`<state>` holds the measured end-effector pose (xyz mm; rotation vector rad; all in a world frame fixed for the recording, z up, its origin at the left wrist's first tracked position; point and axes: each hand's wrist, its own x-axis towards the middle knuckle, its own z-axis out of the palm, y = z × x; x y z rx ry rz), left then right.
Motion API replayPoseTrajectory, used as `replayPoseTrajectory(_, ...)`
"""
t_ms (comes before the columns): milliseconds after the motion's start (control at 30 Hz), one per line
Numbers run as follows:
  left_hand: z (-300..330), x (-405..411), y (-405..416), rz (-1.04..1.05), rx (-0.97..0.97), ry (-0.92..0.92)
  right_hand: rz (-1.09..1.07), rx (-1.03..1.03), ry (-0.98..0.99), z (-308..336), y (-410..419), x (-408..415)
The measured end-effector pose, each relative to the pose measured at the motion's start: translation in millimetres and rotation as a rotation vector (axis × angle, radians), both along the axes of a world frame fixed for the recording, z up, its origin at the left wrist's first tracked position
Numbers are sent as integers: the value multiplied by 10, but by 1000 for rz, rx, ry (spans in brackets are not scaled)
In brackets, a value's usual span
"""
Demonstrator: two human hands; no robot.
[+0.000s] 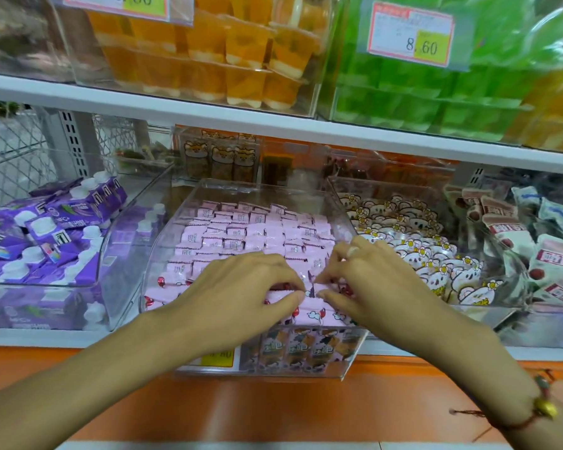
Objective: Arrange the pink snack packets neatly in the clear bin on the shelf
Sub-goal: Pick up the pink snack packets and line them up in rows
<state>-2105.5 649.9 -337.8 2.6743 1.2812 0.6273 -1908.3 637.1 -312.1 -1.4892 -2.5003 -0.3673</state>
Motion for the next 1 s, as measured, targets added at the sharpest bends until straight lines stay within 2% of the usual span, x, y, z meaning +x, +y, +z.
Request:
replayPoseTrajectory(200,-9,13,8,32,-39,-50,85,33,103,-43,-29,23)
replayPoseTrajectory(300,-9,16,21,36,-73,-65,124,120,181,-54,-46,-2)
replayPoseTrajectory(400,-12,24,6,40,-69,-68,109,206,494,-16,-34,-12)
replayPoseTrajectory(567,1,5,-33,26,-81,-102,48,476,1012,164,-40,22)
replayPoseTrajectory(633,1,-6,-50,39,-87,-166,-24,344,1262,182,-22,26)
replayPoseTrajectory(700,27,-25,-58,61,-88,-287,-98,44,1540,161,-14,-4)
replayPoseTrajectory(733,46,-42,-58,48,-76,-369,-136,-83,1615,143,-18,-22)
replayPoseTrajectory(800,84,-78,-60,-43,-44,-507,-178,-221,1659,108,-21,-49)
replayPoseTrajectory(900,90,-126,-63,-158,61,-530,-145,-315,1669,105,-34,-80)
replayPoseTrajectory(1000,104,-146,-88,-159,129,-583,-145,-397,1645,128,-49,-88)
